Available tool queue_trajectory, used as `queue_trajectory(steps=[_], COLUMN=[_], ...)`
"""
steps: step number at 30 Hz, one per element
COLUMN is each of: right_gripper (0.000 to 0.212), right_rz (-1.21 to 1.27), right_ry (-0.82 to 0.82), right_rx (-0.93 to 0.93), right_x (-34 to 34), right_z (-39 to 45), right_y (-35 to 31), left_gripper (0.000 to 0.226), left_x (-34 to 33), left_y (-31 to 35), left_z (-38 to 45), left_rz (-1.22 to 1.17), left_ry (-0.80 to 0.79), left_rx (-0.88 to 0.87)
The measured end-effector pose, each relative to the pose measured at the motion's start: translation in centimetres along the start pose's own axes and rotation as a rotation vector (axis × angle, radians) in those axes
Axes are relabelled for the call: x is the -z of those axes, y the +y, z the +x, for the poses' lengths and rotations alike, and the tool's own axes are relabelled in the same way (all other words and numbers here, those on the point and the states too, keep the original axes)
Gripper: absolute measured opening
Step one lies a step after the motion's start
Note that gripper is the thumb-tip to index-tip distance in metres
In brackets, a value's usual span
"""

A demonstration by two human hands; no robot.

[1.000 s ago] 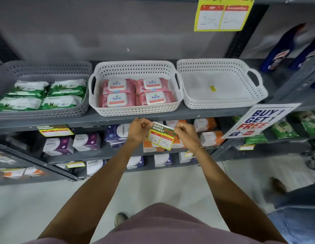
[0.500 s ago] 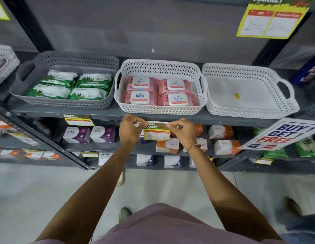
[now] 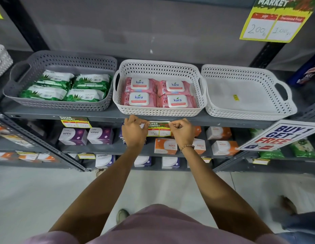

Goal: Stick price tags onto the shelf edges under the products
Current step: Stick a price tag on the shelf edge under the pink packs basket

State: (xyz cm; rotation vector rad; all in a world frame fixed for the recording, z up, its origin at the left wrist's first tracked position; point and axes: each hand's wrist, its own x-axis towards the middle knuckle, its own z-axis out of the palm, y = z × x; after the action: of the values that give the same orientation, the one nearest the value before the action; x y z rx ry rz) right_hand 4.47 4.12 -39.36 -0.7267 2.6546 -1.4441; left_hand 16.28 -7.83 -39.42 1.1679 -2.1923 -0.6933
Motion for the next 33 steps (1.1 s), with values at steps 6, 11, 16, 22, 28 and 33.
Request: queue_trajectory(steps=[6,11,16,22,28,33], right_gripper=[0.011,0.009,0.010,0.009,0.012,0.012], right_rz=[-0.048,-0.041,-0.026,0.000,0.022,0.051], right_ry=[-0.013,-0.059,-0.062,-0.034,0.013,0.012], right_rx=[0.065,0.138,0.131,0.083,0.041,0.040], right_x=[-0.2,0.0,-0.3,-0.5,-1.0,-1.0], right_z=[0.1,0.0,0.0,0.1,0.1,0.0], right_y=[0.3,1.0,1.0,0.8,0.5,0.5], left_gripper=[0.012,0.006,0.009,0.006,0.007,0.007], left_x=[-0.4,-0.4,-0.8,-1.3,-1.5,-1.7], left_y=[-0.2,-0.6,-0.8,-0.8,-1.0,-1.1], left_z=[-0.2,0.2,0.3,0.3,0.4,0.5], left_rz=[0.039,-0.070,-0.145,-0.180,-0.198,-0.200], left_ry=[0.029,-0.037,-0.015,-0.006,-0.006,-0.012], left_rx=[-0.080,-0.080,-0.080,-0.031,-0.035,-0.022])
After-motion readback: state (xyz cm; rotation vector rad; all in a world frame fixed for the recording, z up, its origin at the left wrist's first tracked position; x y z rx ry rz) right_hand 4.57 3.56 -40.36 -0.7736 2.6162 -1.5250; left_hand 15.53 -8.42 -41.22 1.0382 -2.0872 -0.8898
